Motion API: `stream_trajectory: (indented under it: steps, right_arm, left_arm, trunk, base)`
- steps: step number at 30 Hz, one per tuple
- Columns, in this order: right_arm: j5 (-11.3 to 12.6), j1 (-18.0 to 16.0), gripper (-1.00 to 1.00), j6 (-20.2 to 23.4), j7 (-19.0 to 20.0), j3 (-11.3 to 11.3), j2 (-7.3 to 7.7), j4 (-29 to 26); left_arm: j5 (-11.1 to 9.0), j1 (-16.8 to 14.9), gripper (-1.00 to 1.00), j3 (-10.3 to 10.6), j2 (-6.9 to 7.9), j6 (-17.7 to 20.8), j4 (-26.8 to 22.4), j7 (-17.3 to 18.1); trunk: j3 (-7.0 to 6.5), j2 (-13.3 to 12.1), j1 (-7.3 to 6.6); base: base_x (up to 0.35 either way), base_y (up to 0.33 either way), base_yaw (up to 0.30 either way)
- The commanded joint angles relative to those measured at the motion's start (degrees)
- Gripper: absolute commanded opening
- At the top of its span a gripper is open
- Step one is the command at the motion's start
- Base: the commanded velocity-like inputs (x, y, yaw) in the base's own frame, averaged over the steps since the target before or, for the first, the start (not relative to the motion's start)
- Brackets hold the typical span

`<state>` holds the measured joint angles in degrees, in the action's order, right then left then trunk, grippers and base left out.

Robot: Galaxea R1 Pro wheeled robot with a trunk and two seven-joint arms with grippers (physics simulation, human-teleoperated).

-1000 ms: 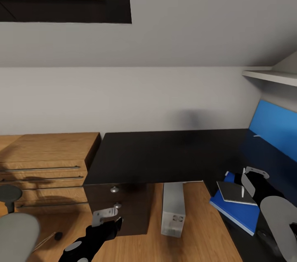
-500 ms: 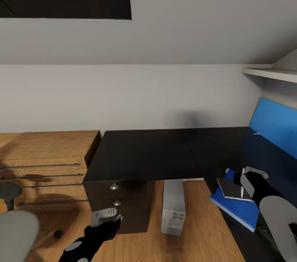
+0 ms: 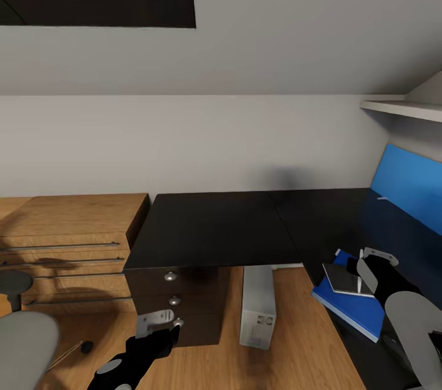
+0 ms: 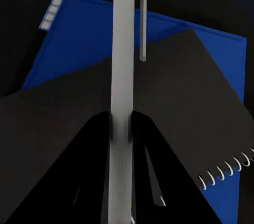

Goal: In the bedroom, organize the workspace by keeping the computer under the desk, ensuring the monitor is on the desk, placing the keyboard on the desk next to the monitor, placing the mouse on the desk next to the keyboard, moving the folder from the swivel chair onto the desk next to the mouse, stacking the notebook on top of the folder with the pen on top of the notebook, and positioning the swivel chair next to the desk.

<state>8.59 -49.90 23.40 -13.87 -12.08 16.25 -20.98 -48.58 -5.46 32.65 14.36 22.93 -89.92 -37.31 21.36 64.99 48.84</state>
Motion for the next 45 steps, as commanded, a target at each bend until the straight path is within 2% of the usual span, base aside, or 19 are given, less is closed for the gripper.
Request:
stream_trajectory:
  steps: [1,7,8,25,27,28,30,33,39,40,41,45]
  right_arm:
    - [0.73,-0.02,-1.0,0.15,-0.19,-0.05,-0.06,-0.11]
    - [0.73,-0.02,-1.0,0.16,-0.19,-0.05,-0.21,-0.11]
    - [0.73,-0.02,1.0,0.16,-0.19,-0.05,-0.23,-0.11]
    - [0.87,-0.02,1.0,0.16,0.41,0.19,-0.28,-0.86]
    - [0.94,-0.02,1.0,0.49,1.04,0.2,-1.05,-2.83]
    - [0.75,0.04,1.0,1.16,1.29,0.24,-3.11,-6.95]
    - [-0.15,0.24,1.0,3.3,0.91,0.57,-6.12,-12.67]
    - [-3.01,2.0,1.0,8.54,-0.73,0.83,-10.56,-21.39]
    - [-4.88,5.02,1.0,11.29,-1.76,1.32,-15.98,-25.26]
    - [-5.06,5.32,1.0,11.48,-1.86,1.85,-17.24,-25.57]
    - [-5.95,6.05,1.0,11.29,-2.01,4.9,-19.89,-25.65]
    - [-6.02,7.24,1.0,10.87,-1.72,7.12,-20.86,-25.44]
  left_arm:
    - [-0.38,-0.08,1.0,0.13,0.05,0.08,-0.08,-0.48]
    - [-0.38,-0.08,1.0,0.13,0.05,0.08,-0.08,-0.48]
    - [-0.38,-0.08,1.0,0.13,0.05,0.06,-0.08,-0.48]
    - [-0.38,-0.07,1.0,0.09,0.07,0.06,-0.01,-0.48]
    - [-0.37,-0.06,1.0,0.1,0.06,0.06,0.07,-0.48]
    - [-0.32,-0.07,1.0,0.07,0.11,0.03,0.14,-0.48]
    - [-0.17,-0.07,1.0,0.05,0.12,0.02,0.16,-0.51]
    - [-0.06,-0.08,1.0,0.1,0.09,0.01,0.26,-0.71]
    - [0.01,-0.08,1.0,0.13,0.12,-0.06,1.41,-0.6]
    - [0.03,-0.08,1.0,0.1,0.13,-0.07,1.6,-0.59]
    - [0.12,-0.08,1.0,-0.13,0.31,-0.07,1.88,-0.69]
    - [-0.01,-0.06,1.0,-0.2,0.3,-0.08,2.27,-0.67]
  trunk:
    - [0.07,0.05,0.0]
    - [0.07,0.05,0.0]
    - [0.07,0.05,0.0]
    - [0.07,0.05,0.0]
    - [0.07,0.05,0.0]
    - [0.07,0.05,0.0]
    - [0.07,0.05,0.0]
    - [0.07,0.05,0.0]
    - [0.07,0.05,0.0]
    - [0.07,0.05,0.0]
    - [0.07,0.05,0.0]
    - [0.07,0.05,0.0]
  base:
    - [0.0,0.0,0.0]
    - [0.0,0.0,0.0]
    - [0.0,0.0,0.0]
    - [0.0,0.0,0.0]
    - [0.0,0.0,0.0]
    - [0.0,0.0,0.0]
    - [0.0,0.0,0.0]
    - [0.0,0.0,0.0]
    - [-0.044,0.041,0.0]
    - [-0.172,0.159,0.0]
    - [-0.239,0.222,0.0]
    - [-0.246,0.231,0.0]
